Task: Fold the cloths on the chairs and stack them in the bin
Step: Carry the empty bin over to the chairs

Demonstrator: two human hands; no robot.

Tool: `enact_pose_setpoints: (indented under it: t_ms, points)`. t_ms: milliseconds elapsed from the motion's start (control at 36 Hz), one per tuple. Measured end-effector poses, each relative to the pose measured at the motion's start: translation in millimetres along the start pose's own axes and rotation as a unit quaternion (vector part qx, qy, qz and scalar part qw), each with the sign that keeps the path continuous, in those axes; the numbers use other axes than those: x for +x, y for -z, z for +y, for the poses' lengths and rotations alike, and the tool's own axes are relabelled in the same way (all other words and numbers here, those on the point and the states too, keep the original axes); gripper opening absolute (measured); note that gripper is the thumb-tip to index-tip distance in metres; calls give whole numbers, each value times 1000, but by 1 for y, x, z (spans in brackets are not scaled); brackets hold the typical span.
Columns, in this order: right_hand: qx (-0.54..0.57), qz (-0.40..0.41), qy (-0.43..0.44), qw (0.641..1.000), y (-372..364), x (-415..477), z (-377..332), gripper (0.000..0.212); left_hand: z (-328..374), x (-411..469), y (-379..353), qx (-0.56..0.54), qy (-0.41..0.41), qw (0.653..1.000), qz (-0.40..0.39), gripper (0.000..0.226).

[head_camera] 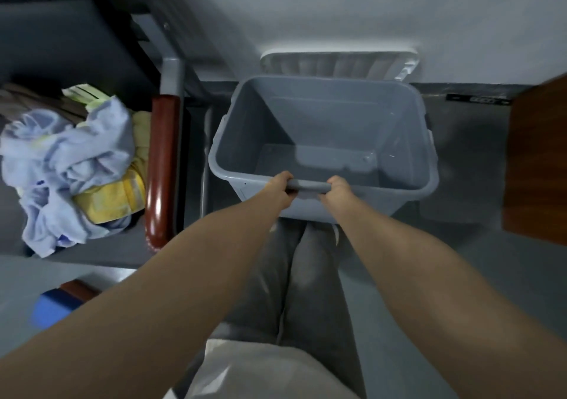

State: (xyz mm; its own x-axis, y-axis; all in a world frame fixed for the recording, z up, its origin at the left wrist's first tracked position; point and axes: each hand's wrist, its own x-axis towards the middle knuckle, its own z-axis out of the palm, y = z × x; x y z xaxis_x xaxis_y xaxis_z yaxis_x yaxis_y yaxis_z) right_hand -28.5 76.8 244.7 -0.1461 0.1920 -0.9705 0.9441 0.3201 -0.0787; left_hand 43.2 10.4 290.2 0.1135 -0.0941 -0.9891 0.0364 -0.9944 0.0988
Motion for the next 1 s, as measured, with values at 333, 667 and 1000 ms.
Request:
enact_pose_setpoints:
  t_ms: [333, 667, 1000]
  points:
    - [63, -76, 75, 992, 55, -50, 42, 19, -55, -65, 57, -37, -41, 997, -44, 23]
    - [43, -84, 82, 992, 113, -98, 117, 20, -123, -107, 129, -42, -31, 997, -56, 21]
    - [81, -77, 99, 989, 157, -124, 202, 40, -173, -136, 203, -23, -45, 995, -86, 13]
